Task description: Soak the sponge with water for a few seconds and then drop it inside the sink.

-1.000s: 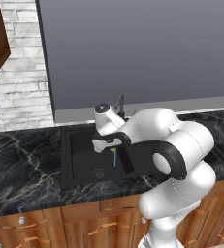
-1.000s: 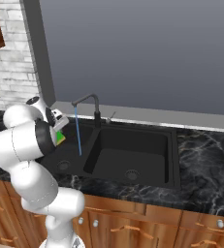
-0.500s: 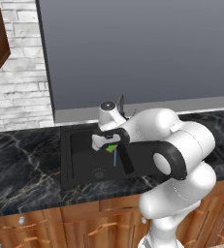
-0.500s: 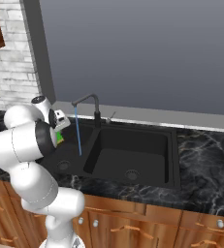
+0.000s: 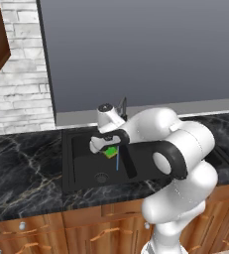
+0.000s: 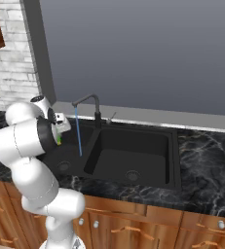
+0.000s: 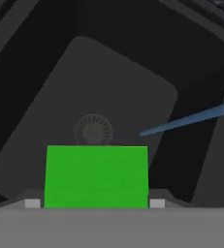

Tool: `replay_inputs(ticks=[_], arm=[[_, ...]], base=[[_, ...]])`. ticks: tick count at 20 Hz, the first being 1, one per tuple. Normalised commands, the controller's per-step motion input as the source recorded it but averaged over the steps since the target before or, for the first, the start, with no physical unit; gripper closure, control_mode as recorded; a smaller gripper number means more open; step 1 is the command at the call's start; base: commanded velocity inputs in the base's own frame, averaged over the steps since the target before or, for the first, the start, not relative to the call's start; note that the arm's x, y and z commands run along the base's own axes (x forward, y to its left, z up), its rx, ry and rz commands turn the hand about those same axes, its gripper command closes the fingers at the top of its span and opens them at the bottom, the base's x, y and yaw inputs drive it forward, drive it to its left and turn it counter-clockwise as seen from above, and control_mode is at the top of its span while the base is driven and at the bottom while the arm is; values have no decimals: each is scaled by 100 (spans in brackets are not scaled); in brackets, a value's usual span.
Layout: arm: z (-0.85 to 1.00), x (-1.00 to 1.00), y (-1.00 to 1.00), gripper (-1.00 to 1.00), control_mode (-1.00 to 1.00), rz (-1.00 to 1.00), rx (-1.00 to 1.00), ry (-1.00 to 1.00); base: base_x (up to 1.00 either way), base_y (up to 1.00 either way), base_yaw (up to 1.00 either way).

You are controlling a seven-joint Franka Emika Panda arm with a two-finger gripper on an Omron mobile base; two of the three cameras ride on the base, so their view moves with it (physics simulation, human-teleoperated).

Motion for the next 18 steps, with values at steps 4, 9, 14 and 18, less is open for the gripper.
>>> replay_inputs(ticks=[4, 9, 14, 18], arm=[[0, 12, 0, 100, -100, -31, 5, 14], [0, 6, 0, 100, -100, -28, 11, 9], [-1, 0, 2, 100, -100, -17, 5, 3], [-28, 0, 1, 100, -100, -11, 0, 0]], base=[[0, 0, 0], [0, 0, 0], [0, 0, 0], [0, 0, 0]])
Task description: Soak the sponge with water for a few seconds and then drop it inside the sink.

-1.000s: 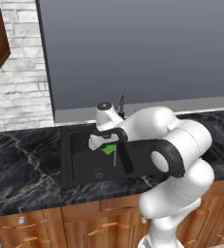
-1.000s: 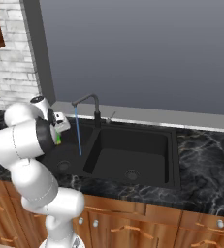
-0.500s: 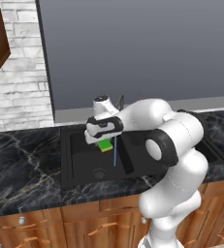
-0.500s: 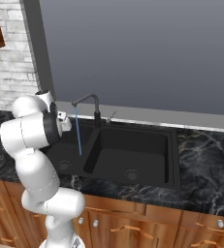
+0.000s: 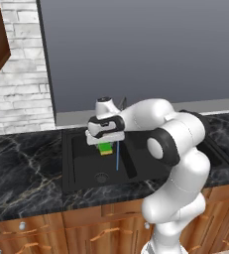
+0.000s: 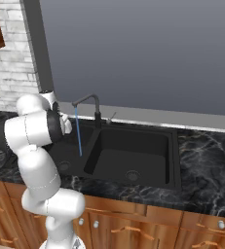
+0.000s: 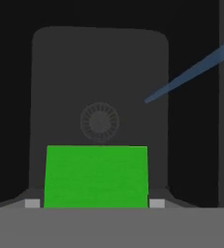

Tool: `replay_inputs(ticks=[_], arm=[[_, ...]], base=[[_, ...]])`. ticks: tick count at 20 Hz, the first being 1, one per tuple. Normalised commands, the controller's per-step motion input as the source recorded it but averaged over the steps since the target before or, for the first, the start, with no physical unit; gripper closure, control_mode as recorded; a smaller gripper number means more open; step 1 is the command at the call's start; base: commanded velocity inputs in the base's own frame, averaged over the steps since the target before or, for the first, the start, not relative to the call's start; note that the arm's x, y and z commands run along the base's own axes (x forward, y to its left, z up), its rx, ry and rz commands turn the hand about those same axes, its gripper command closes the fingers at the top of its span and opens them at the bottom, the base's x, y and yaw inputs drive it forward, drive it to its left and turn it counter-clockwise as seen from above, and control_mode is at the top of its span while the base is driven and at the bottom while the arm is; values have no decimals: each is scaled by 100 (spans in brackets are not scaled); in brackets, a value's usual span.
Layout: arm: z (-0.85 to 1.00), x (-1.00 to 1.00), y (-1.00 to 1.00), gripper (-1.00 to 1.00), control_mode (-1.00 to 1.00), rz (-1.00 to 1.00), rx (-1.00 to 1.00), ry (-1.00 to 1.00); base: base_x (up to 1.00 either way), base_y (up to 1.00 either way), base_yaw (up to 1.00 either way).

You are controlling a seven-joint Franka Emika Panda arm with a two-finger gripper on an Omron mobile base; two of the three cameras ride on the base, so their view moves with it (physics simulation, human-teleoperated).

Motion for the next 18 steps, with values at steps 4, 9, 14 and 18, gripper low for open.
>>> replay_inputs(ticks=[4, 9, 14, 18], arm=[[-36, 0, 3, 100, -100, -10, 0, 0], [-33, 16, 8, 100, -100, -7, 0, -2], [-40, 25, 7, 100, -100, -6, 0, -4], [-33, 24, 7, 100, -100, -6, 0, -6]], base=[[0, 0, 0], [0, 0, 0], [0, 0, 0], [0, 0, 0]])
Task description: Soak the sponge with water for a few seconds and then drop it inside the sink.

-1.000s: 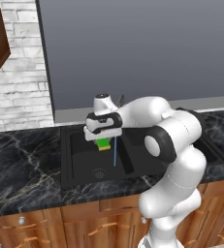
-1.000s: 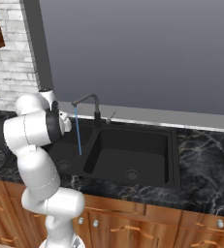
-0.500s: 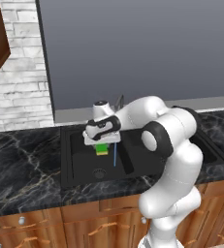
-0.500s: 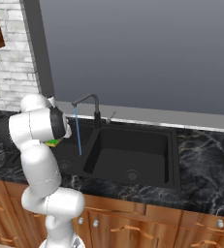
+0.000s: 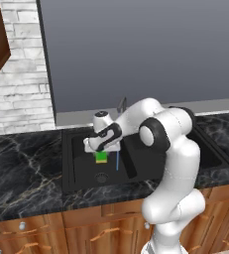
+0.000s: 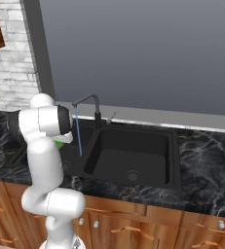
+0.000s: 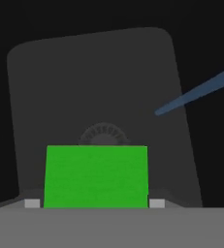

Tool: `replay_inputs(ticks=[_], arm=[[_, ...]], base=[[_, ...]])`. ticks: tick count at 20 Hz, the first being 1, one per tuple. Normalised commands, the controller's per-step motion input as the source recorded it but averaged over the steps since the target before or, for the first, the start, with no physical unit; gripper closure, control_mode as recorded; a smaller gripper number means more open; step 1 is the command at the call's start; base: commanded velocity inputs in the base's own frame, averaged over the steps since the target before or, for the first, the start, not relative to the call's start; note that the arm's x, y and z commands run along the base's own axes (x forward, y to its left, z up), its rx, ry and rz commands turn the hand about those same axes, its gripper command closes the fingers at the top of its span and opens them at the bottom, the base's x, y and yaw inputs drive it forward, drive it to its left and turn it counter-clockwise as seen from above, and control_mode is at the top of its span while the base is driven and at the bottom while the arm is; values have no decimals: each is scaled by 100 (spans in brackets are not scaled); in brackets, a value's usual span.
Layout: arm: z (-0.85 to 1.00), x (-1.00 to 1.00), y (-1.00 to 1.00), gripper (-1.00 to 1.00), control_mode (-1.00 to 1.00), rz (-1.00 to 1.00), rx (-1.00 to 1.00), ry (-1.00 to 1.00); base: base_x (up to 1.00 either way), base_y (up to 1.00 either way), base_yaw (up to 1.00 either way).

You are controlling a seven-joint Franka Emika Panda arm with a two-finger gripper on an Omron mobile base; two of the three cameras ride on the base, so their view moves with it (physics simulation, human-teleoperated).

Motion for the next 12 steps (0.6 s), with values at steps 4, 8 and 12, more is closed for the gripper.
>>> replay_inputs(ticks=[4, 8, 12], arm=[[-27, 33, 5, 100, -100, -6, 0, -5], [-21, 30, 7, 100, -100, -6, 0, -3], [-22, 26, 1, 100, -100, -5, 0, 0]], base=[[0, 0, 0], [0, 0, 0], [0, 0, 0]])
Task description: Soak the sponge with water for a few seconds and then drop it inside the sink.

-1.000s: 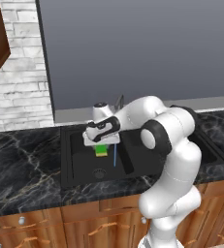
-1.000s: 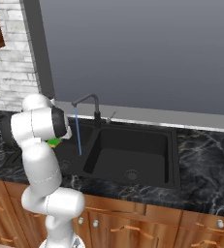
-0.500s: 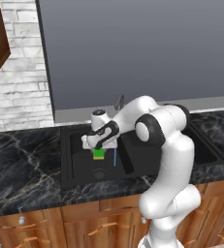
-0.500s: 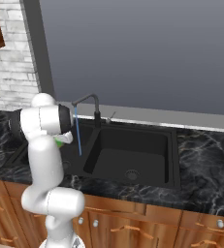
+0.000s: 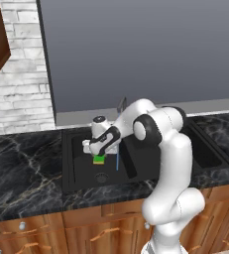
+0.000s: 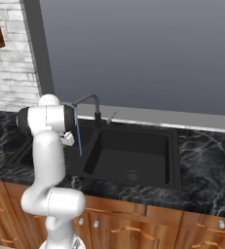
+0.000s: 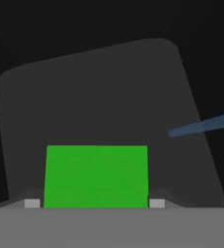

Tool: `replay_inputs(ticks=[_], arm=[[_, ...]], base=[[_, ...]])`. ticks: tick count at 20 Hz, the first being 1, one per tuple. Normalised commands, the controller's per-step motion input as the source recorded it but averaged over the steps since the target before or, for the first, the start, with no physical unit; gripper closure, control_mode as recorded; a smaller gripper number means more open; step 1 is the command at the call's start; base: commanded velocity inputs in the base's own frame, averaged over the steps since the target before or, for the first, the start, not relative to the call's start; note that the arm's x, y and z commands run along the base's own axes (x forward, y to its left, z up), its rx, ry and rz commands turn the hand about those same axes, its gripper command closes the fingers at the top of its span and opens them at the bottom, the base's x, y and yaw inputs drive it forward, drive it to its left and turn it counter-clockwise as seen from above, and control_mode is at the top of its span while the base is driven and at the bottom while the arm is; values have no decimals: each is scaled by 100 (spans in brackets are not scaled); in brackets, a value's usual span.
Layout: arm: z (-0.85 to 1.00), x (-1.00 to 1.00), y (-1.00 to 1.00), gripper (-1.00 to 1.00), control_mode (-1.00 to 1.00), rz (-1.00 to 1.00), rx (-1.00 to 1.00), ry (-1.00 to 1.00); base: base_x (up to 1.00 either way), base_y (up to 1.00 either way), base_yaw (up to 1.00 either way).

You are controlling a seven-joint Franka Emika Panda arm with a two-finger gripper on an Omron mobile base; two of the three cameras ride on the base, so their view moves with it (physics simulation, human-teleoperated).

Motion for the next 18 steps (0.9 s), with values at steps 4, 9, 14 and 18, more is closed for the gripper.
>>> replay_inputs(ticks=[4, 9, 14, 18], arm=[[-22, 15, 1, 100, -100, -5, 0, 0], [-21, 4, 0, 100, -100, -4, 0, 0], [-35, 0, 0, 100, -100, -4, 0, 0], [-34, 1, 0, 100, -100, -4, 0, 0]], base=[[0, 0, 0], [0, 0, 0], [0, 0, 0], [0, 0, 0]])
